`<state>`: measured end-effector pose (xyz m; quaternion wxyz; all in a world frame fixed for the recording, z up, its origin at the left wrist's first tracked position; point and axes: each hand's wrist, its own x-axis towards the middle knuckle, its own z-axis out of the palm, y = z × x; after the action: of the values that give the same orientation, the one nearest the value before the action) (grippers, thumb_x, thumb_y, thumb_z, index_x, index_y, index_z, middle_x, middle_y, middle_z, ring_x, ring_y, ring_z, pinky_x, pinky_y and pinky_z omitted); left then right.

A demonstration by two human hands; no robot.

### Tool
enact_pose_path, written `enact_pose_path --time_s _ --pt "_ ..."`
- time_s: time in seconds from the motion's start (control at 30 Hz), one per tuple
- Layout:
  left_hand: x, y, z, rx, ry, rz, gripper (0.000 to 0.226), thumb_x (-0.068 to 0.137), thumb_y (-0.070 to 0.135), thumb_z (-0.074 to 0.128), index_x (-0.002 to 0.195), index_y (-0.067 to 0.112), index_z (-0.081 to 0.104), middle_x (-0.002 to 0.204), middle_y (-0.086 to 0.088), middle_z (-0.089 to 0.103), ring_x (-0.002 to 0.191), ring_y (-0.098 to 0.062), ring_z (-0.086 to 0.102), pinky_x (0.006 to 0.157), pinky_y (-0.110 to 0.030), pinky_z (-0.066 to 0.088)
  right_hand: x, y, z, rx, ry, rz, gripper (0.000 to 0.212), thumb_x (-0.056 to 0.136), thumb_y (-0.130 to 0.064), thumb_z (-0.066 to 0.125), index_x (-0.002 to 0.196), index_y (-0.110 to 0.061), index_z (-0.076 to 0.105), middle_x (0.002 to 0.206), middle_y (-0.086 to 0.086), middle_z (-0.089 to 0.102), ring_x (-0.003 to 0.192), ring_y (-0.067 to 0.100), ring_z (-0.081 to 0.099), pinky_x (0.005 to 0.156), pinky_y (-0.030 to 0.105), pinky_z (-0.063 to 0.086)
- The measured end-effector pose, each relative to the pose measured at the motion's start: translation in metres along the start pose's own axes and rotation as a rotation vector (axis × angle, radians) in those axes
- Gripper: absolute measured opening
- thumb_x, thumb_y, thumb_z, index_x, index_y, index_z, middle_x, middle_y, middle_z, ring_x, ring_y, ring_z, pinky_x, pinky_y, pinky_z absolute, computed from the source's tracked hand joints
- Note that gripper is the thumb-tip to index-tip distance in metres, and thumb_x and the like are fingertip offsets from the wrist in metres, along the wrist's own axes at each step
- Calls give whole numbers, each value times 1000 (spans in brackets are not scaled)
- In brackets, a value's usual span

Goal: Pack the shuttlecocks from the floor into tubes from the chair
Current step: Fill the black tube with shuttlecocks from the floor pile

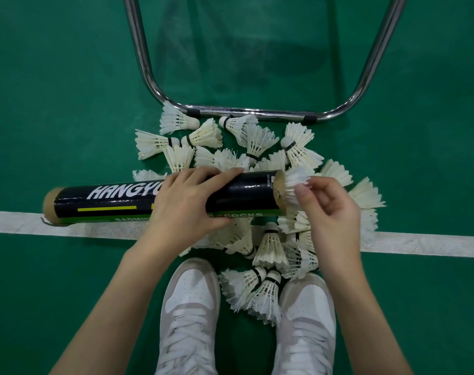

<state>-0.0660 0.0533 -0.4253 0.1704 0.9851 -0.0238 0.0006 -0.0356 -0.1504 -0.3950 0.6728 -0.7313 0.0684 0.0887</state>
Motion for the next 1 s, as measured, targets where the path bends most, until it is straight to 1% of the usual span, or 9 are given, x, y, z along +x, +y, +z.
enact_pose_path --time_s 0.07,0.13,0.27,0.37,0.47,0.57,0.63,0.83,1.0 --pt "1 2 0 -6 9 7 82 62 42 78 136 35 43 116 1 59 103 -26 55 89 -42 38 -3 -1 7 41 -68 30 10 81 -23 64 90 -22 59 74 -11 66 68 -5 61 62 7 45" --pt "1 2 0 -7 17 11 82 62 42 79 136 35 43 116 1 59 102 -26 55 88 -42 38 -5 0 13 33 -124 52 21 72 -26 71 88 -27 58 80 -9 67 76 0 63 66 12 48" --pt "1 3 0 -5 30 16 81 62 44 77 136 35 44 116 1 59 104 -26 55 89 -42 38 -5 7 18 -174 -124 36 38 68 -17 79 89 -33 53 91 -10 65 88 7 61 81 25 51" --pt "2 5 0 -3 29 34 80 62 45 78 135 34 45 116 2 59 104 -26 55 89 -42 38 -4 6 16 -105 -116 76 39 71 -7 77 90 -31 53 88 -5 67 85 8 64 81 29 54" --pt "2 7 0 -13 37 32 78 63 46 76 134 34 46 116 1 60 103 -26 56 89 -42 39 -4 3 14 13 -168 120 36 75 -1 72 95 -26 56 85 -2 71 83 9 68 78 24 55" --pt "2 8 -1 -2 38 38 80 61 44 80 134 34 47 115 1 60 103 -27 56 89 -43 39 -4 1 11 90 -263 142 27 79 3 66 96 -19 63 86 -6 74 86 7 69 75 17 53" --pt "2 8 -1 11 44 47 79 62 45 79 134 34 47 115 2 60 102 -26 56 89 -42 39 -4 1 9 87 -325 143 25 81 2 64 97 -17 66 90 -6 74 90 8 68 77 16 52" --pt "1 7 -1 26 41 56 72 64 54 62 132 37 46 112 4 61 100 -24 56 88 -40 39 -1 5 5 46 -361 156 23 80 -7 67 93 -26 68 91 -8 73 88 7 67 78 18 53" --pt "1 6 1 34 36 72 73 63 54 62 132 41 42 111 5 61 101 -24 56 89 -41 39 1 6 3 34 -459 193 27 84 -6 63 105 -22 62 94 -10 72 92 3 66 76 14 50"
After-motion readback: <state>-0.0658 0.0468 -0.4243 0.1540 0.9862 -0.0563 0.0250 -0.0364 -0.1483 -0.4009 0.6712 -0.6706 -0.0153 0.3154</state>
